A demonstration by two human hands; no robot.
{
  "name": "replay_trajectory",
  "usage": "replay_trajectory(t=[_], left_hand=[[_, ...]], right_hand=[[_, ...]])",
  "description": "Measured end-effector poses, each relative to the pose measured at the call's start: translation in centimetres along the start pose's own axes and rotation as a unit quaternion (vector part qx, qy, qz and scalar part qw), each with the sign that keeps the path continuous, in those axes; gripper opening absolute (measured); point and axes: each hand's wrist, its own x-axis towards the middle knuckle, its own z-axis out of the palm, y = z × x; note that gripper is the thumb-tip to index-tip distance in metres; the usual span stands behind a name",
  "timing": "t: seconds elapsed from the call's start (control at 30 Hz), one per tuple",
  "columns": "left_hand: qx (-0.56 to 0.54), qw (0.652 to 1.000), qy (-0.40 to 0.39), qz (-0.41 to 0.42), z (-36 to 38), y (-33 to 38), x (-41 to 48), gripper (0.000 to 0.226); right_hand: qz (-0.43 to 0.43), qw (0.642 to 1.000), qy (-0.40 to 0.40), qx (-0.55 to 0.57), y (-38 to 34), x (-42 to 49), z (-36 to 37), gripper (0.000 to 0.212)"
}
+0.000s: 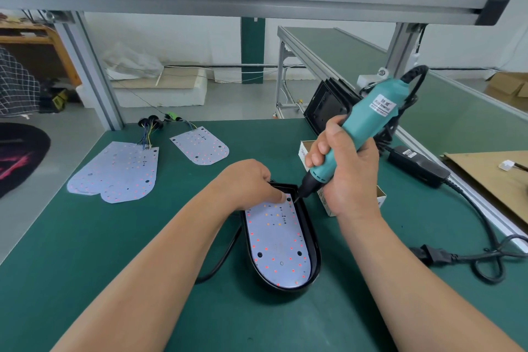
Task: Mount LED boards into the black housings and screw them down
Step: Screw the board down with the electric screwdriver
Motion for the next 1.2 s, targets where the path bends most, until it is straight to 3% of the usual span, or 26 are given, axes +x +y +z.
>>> replay_trajectory(t=[1.2], left_hand=[[0.006, 1.0, -0.011, -0.001, -0.3, 0.5, -0.4, 0.058]], right_hand=[[0.015, 1.0, 0.013, 0.01, 0.7, 0.0, 0.0, 0.011]])
